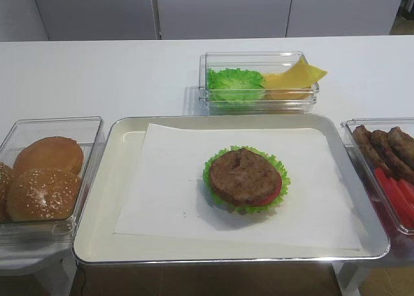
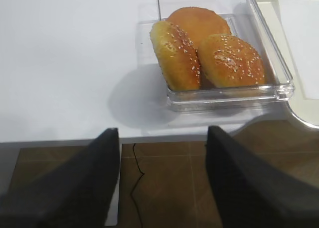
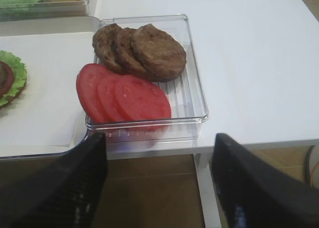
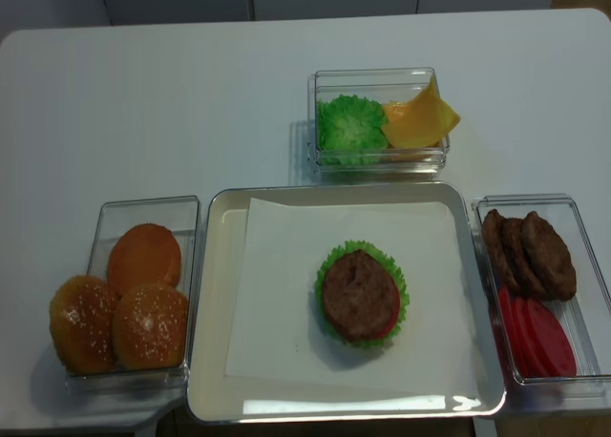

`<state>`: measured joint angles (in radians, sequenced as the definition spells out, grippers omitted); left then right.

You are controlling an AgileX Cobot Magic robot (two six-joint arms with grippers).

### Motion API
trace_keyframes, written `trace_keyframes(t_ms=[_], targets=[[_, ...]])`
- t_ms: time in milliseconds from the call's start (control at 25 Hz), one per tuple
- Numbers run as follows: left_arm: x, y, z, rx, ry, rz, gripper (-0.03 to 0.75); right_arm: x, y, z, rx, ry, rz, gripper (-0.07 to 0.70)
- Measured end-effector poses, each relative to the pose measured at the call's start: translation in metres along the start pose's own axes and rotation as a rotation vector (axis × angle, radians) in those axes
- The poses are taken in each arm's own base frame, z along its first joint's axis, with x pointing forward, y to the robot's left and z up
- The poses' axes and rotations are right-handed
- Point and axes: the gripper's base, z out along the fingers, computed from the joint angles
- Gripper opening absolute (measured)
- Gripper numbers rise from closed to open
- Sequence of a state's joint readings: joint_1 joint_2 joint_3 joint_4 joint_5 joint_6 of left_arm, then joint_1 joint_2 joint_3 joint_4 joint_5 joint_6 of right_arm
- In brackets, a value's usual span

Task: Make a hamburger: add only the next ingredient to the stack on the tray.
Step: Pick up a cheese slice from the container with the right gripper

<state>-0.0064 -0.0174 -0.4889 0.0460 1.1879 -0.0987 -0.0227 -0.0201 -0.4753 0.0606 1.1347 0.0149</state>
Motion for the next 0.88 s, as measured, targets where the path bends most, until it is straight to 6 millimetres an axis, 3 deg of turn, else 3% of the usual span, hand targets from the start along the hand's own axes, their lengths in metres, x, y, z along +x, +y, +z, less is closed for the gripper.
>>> trace_keyframes(t_ms=[880], targets=[[0.0000,0.0000,0.0000,0.000,0.000,0.000,0.414,0.0000,0.0000,0.0000,0.000,0.000,0.000,0.500]])
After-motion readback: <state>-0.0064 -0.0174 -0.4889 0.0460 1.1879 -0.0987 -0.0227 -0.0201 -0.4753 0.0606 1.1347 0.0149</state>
